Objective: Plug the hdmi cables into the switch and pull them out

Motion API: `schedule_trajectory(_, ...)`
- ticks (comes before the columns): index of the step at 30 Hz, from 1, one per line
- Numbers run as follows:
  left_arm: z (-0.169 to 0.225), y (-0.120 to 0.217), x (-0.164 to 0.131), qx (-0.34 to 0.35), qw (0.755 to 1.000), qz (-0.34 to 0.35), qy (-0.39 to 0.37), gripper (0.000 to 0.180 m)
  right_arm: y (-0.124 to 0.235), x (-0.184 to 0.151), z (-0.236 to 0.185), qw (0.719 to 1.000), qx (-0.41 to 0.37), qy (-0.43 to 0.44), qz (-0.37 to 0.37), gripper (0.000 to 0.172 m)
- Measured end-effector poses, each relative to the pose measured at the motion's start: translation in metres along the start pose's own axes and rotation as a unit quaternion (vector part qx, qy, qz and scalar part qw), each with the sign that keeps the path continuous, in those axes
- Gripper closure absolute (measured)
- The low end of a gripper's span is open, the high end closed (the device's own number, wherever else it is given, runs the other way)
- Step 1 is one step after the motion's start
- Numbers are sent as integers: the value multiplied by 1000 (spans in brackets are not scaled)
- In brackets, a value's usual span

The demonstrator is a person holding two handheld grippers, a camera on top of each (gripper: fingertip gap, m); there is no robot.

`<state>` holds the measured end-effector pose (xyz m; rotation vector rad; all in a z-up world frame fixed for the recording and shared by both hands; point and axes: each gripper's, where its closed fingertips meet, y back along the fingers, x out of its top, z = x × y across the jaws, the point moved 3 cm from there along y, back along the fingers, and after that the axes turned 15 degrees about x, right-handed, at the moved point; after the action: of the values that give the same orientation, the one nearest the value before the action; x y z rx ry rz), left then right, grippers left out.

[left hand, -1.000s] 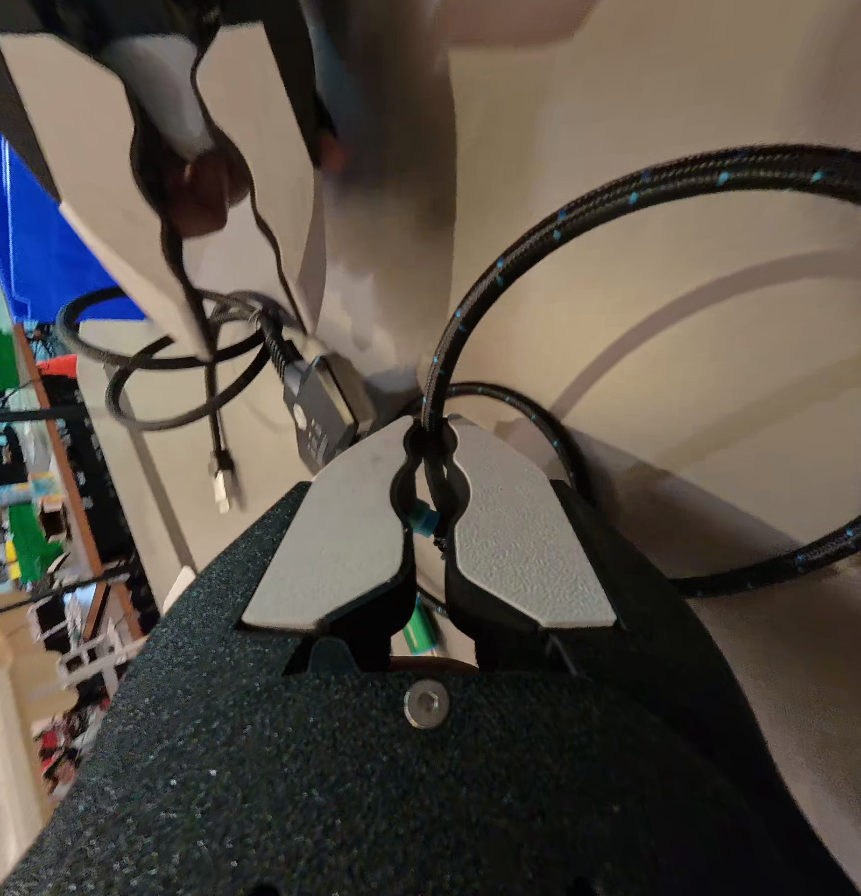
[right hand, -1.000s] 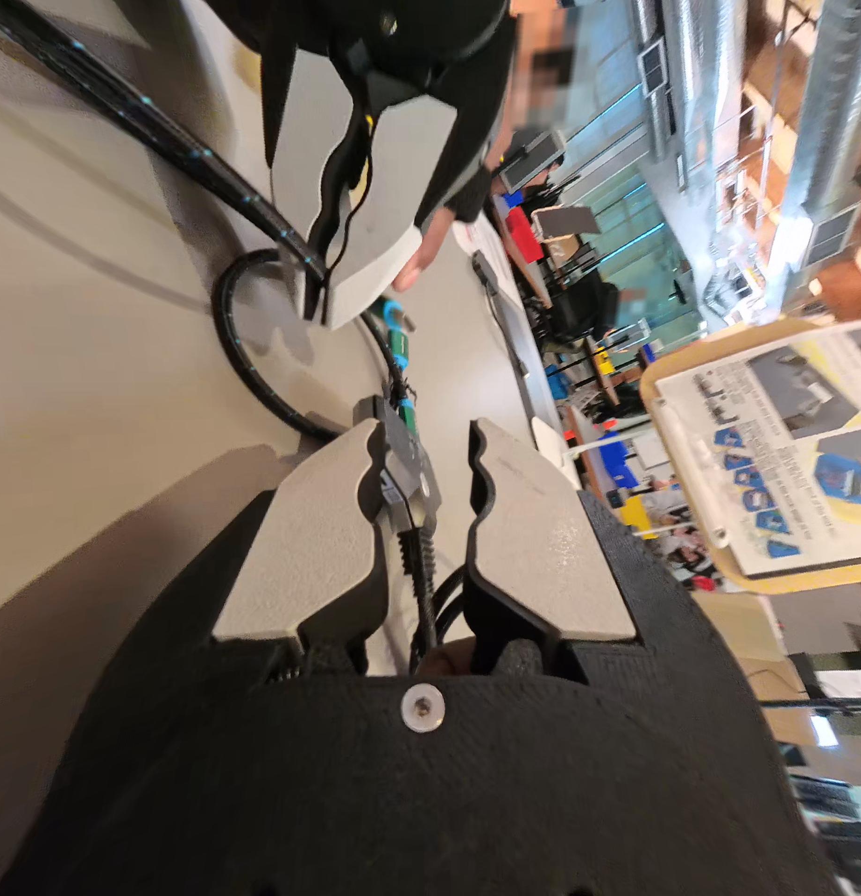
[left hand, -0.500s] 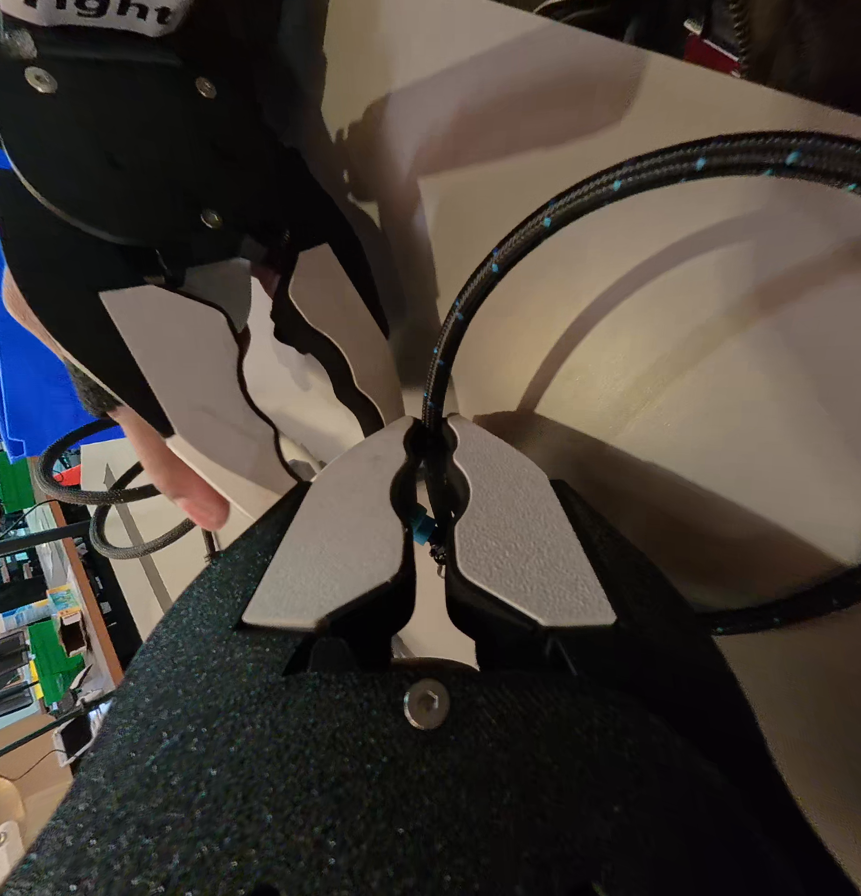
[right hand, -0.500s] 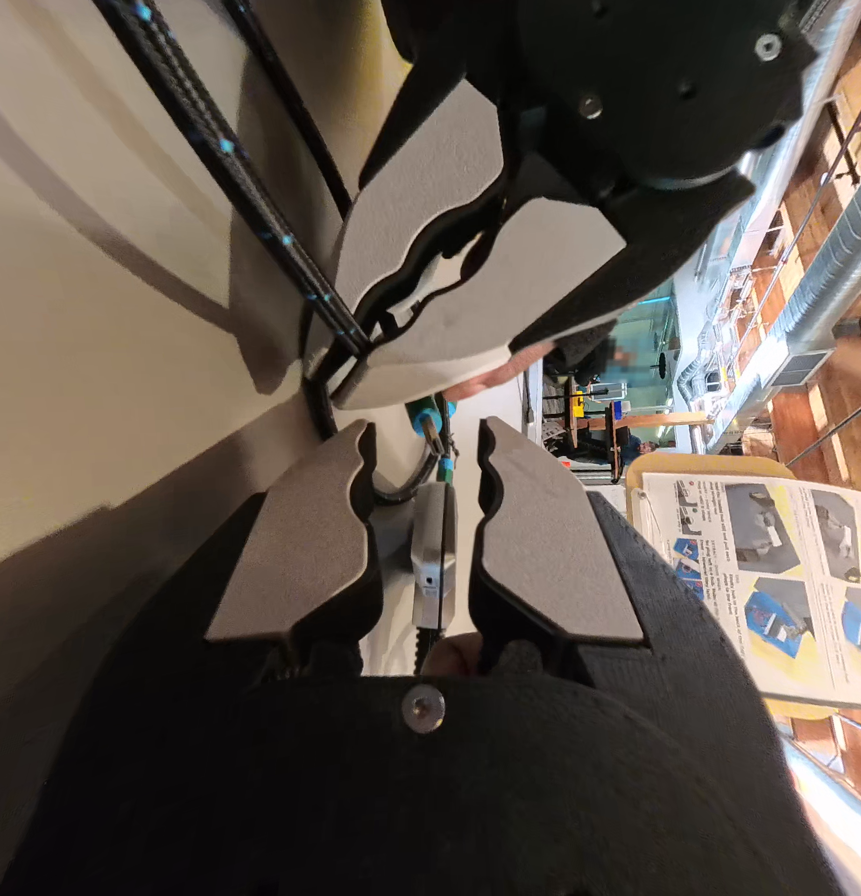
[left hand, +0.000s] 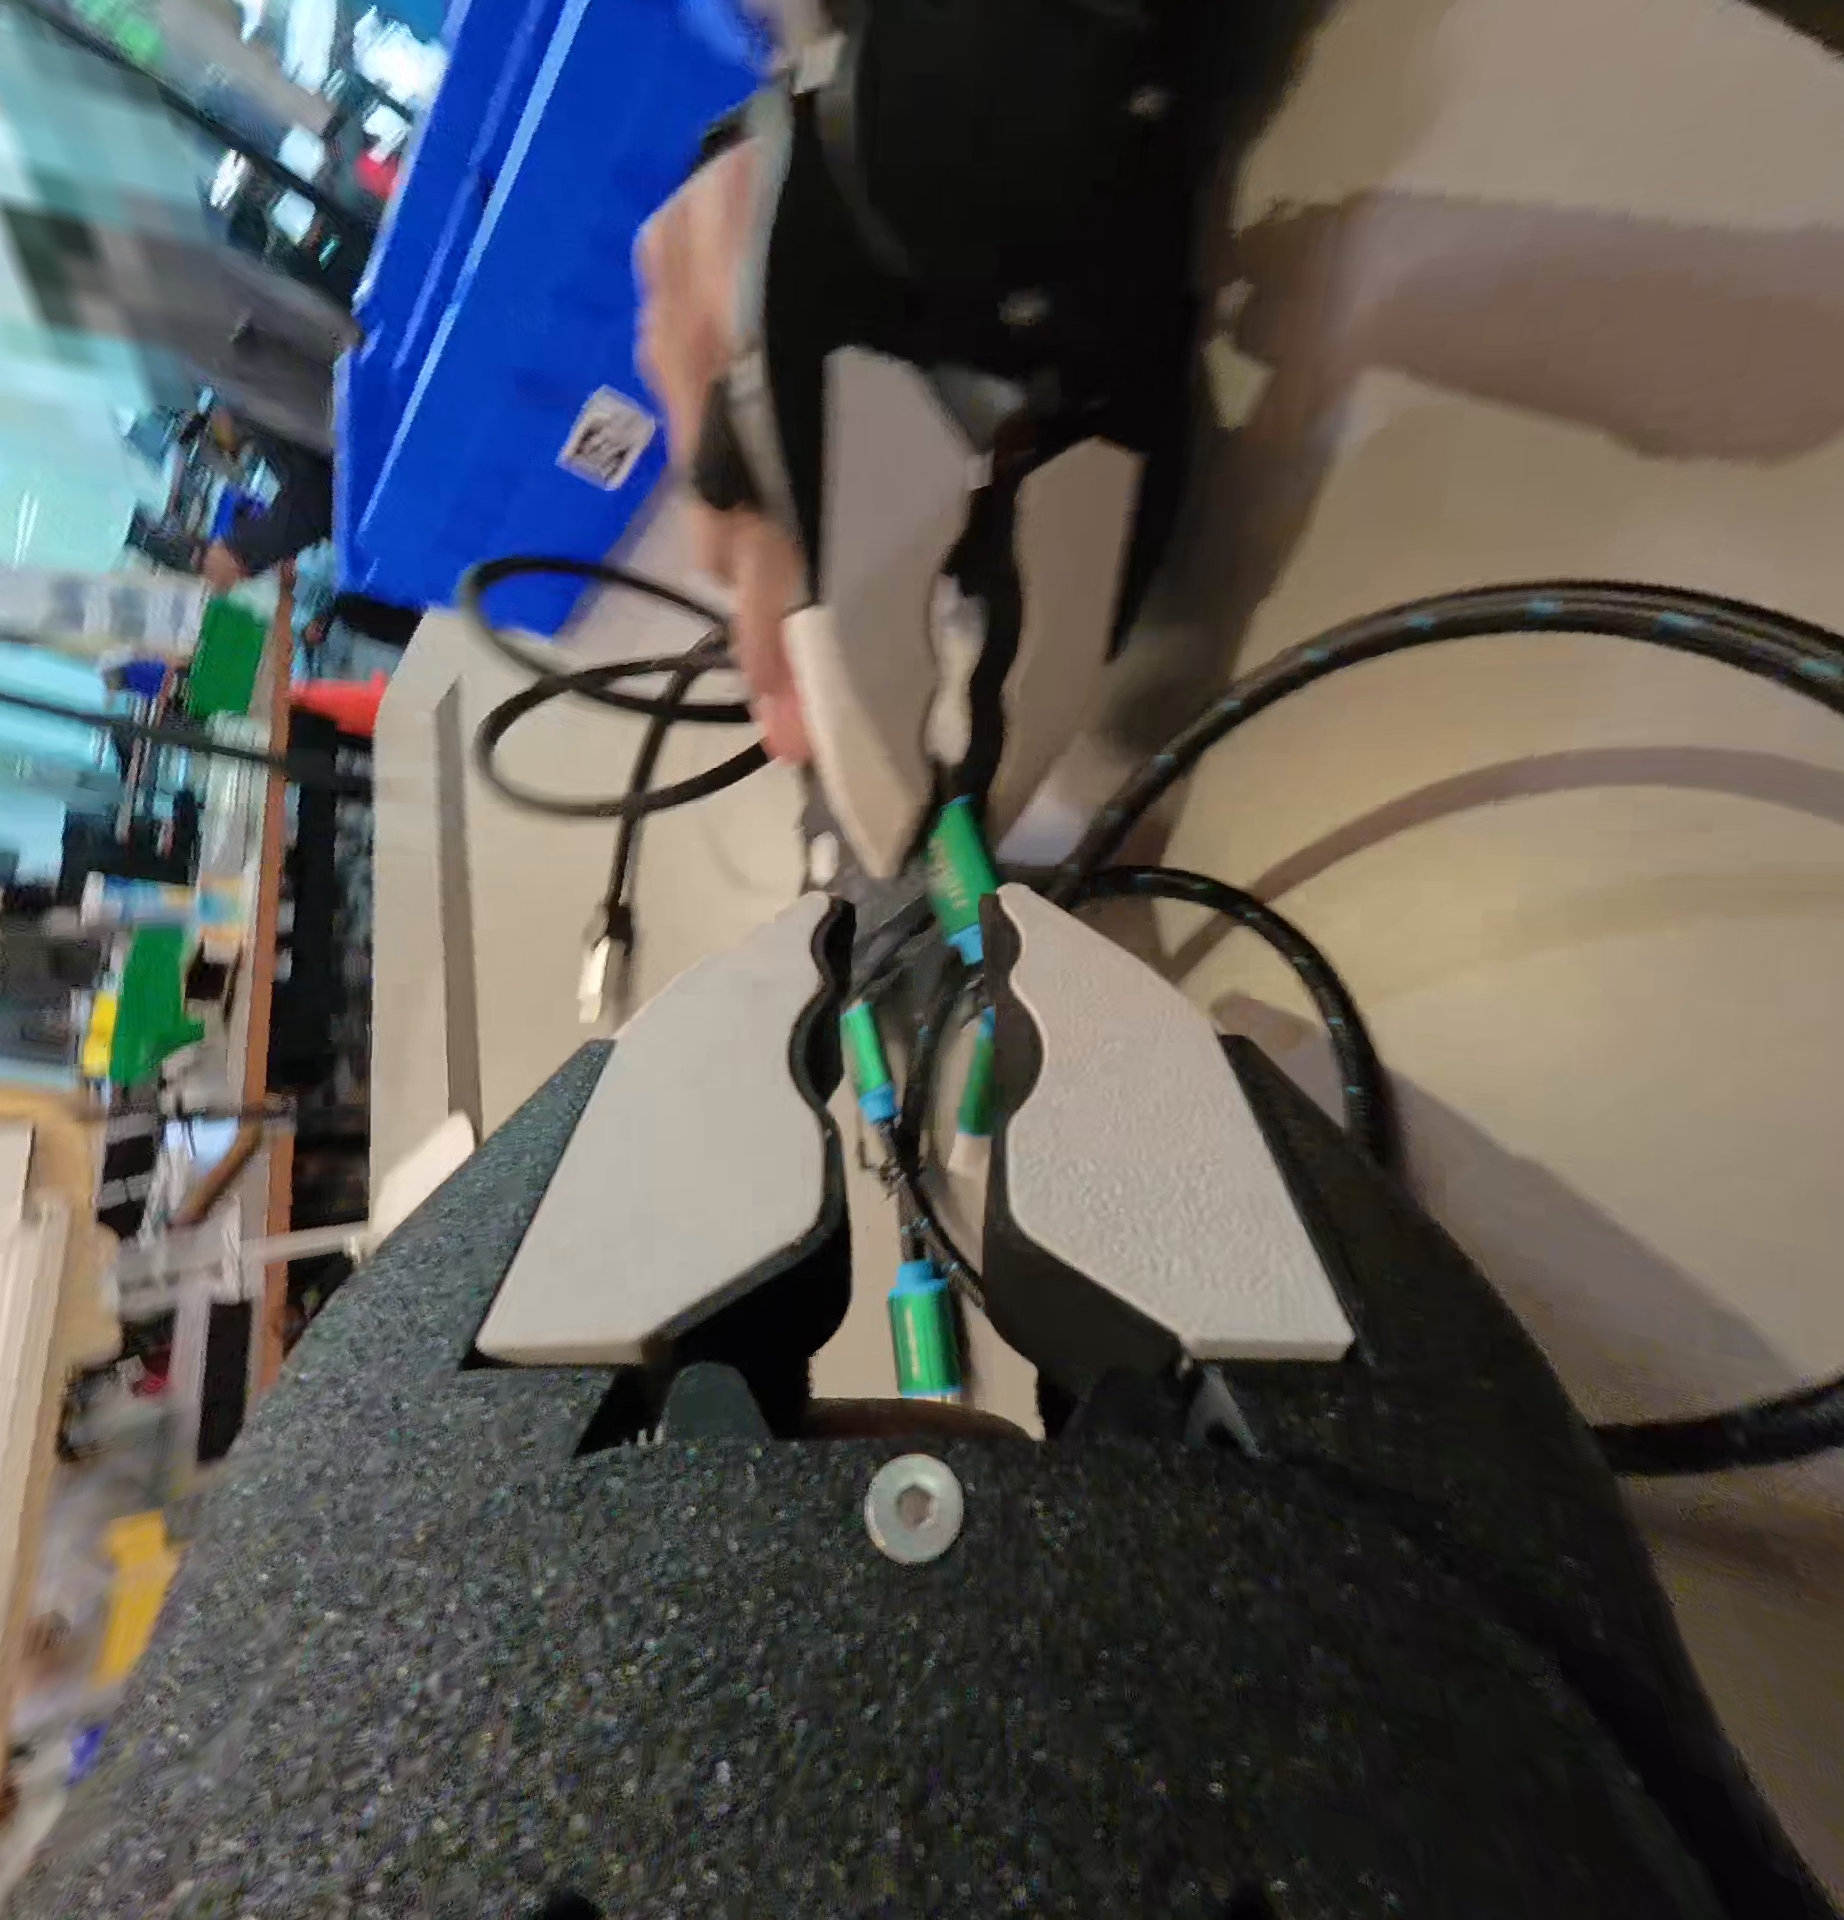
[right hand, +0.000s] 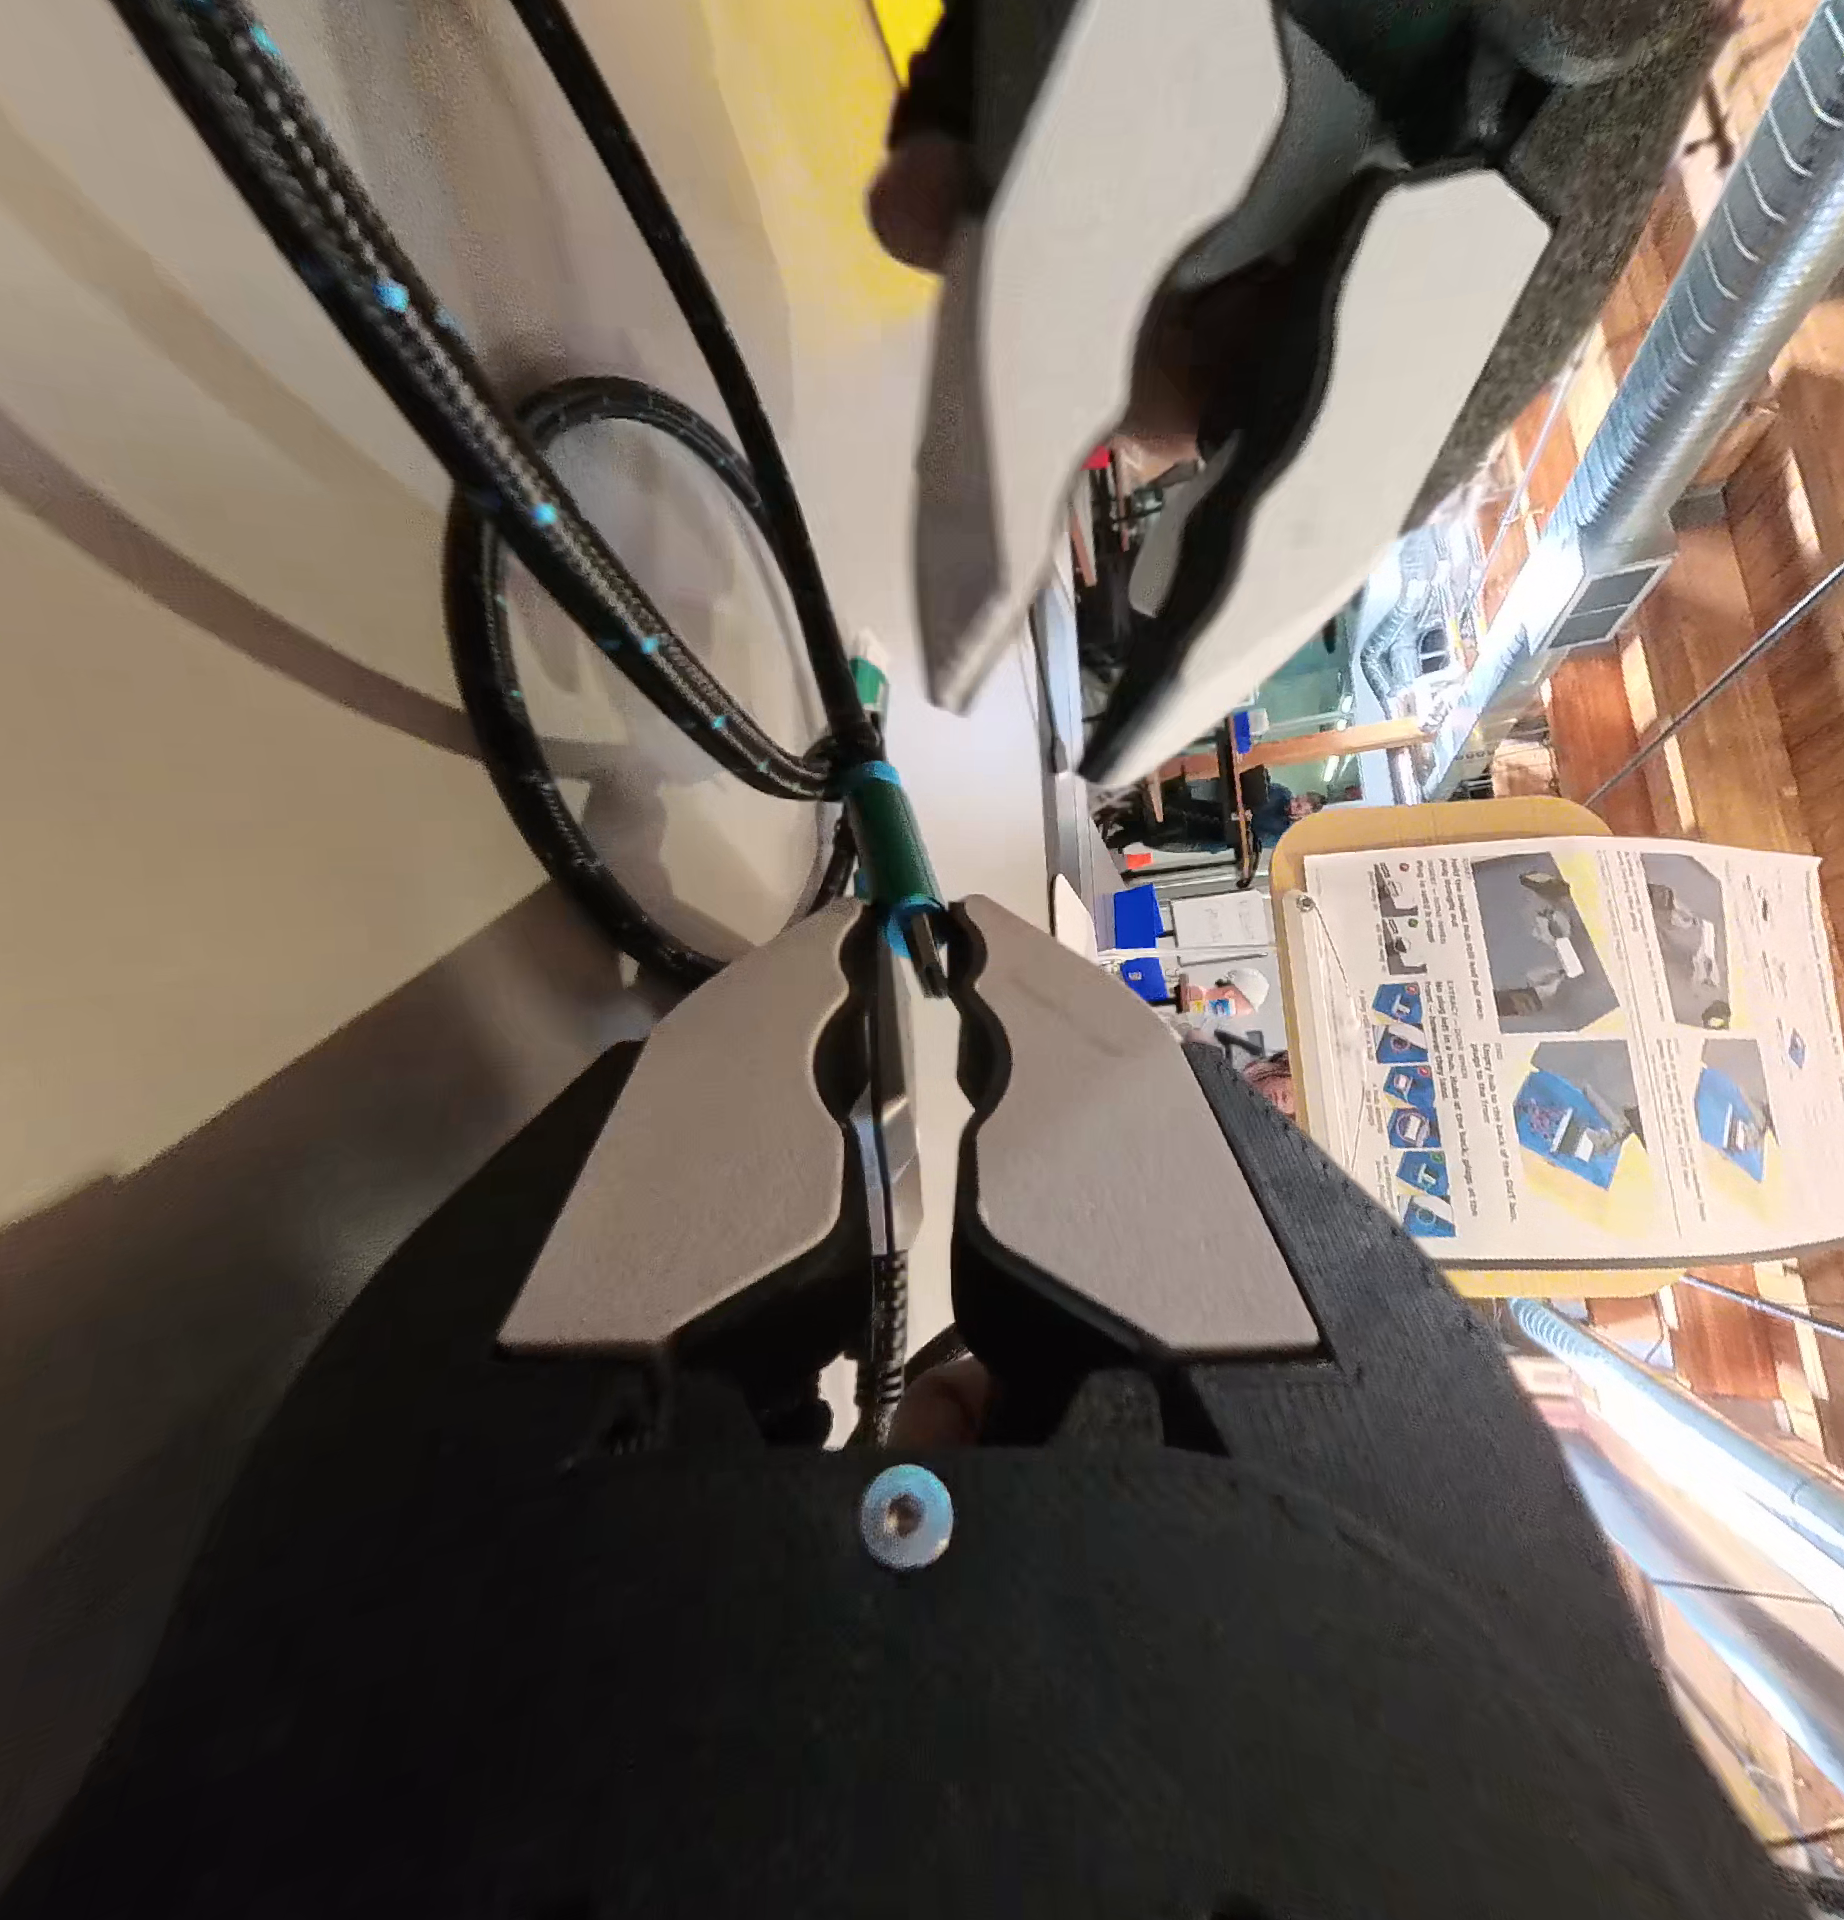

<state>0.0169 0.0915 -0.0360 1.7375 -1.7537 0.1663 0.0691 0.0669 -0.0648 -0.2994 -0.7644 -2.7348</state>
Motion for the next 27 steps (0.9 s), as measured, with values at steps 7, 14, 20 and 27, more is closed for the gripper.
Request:
schedule_trajectory(7, -9, -15, -6, 10, 989, -65, 131, 141, 1, 2, 13, 999, -27, -44, -1, 160)
schedule_trajectory(14, 1, -21, -13, -10, 981, -112, 160, 148, -2, 6, 10, 998, -23, -51, 0, 160)
schedule_trajectory(20, 4, -23, -14, 44, 989, -123, 65, 161, -5, 3, 12, 995, -17, -102, 1, 160)
schedule_trajectory(27, 10, -27, -21, 89, 983, -161, -24, 166, -9, 3, 8, 993, 0, -120, -4, 160)
